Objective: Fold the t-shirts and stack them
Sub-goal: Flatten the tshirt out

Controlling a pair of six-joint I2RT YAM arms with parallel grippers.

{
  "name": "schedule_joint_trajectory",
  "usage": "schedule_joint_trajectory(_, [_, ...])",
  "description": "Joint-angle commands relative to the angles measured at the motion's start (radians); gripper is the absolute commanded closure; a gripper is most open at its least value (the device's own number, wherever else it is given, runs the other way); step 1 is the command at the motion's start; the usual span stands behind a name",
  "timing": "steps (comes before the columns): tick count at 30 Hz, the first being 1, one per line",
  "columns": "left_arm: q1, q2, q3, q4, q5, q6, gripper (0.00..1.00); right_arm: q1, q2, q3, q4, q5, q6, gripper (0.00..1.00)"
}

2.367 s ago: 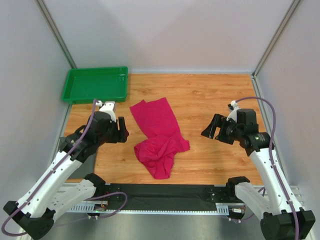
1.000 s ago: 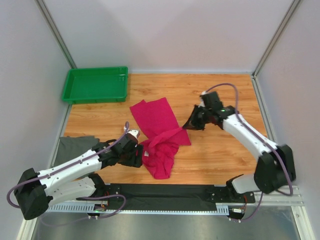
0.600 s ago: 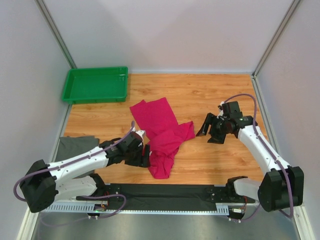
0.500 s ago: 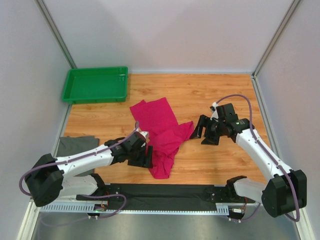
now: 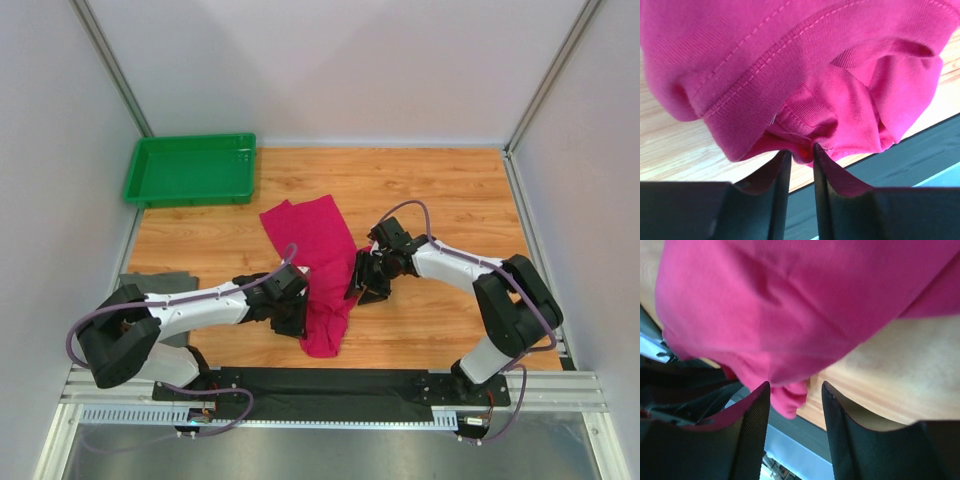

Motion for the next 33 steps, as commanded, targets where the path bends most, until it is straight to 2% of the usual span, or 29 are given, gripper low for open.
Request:
schedule_joint_trajectory(1, [-0.006,-0.012,0.051,-0.038,-0.042,0.001,0.71,-0.001,0.033,0.058,0.069,0.061,-0.009,0.53])
schedule_joint_trajectory(6, [-0.006,-0.062,0.048,-0.082,-0.077,0.006,0.74,-0.001,0.098,0.115,0.063,0.074,-0.029,0.66])
schedule_joint_trajectory(7, [-0.006,-0.070,0.045,-0.090,-0.085,0.006,0.76,-0.001,0.099,0.121,0.051,0.080,-0.037,0.82])
schedule_joint_trajectory(9, [-0.006,-0.096,0.048,-0.128,-0.109,0.015,0.88,-0.001,0.099,0.143,0.011,0.094,-0.054,0.96])
schedule_joint_trajectory(10, [-0.006,-0.107,0.060,-0.148,-0.117,0.023,0.98,-0.001,0.091,0.169,-0.057,0.124,-0.084,1.00])
schedule_joint_trajectory(15, [-0.006,-0.265,0.180,-0.387,-0.284,0.104,1.00,-0.001,-0.100,0.271,-0.265,0.277,-0.169,1.00])
schedule_joint_trajectory(18, [-0.006,-0.389,0.307,-0.530,-0.408,0.171,1.00,-0.004,-0.224,0.422,-0.437,0.408,-0.225,1.00])
schedule_joint_trajectory(21, [-0.006,-0.490,0.449,-0.576,-0.453,0.251,1.00,-0.056,-0.342,0.580,-0.561,0.550,-0.235,1.00])
schedule_joint_trajectory(24, [-0.006,-0.541,0.586,-0.523,-0.396,0.377,1.00,-0.106,-0.419,0.761,-0.622,0.595,-0.220,1.00])
schedule_joint_trajectory(26, [-0.006,-0.518,0.658,-0.469,-0.286,0.446,1.00,-0.141,-0.435,0.917,-0.661,0.624,-0.210,1.00])
schedule_joint_trajectory(27, [-0.006,-0.498,0.744,-0.460,-0.237,0.463,1.00,-0.153,-0.433,0.975,-0.675,0.626,-0.204,1.00])
schedule_joint_trajectory(28, [-0.006,-0.446,0.789,-0.455,-0.141,0.474,1.00,-0.170,-0.429,1.026,-0.702,0.638,-0.187,1.00])
schedule_joint_trajectory(31, [-0.033,-0.368,0.911,-0.403,-0.007,0.463,1.00,-0.175,-0.427,1.184,-0.737,0.708,-0.167,1.00])
schedule_joint_trajectory(33, [-0.077,-0.339,0.970,-0.353,0.001,0.449,1.00,-0.175,-0.445,1.226,-0.735,0.774,-0.173,1.00])
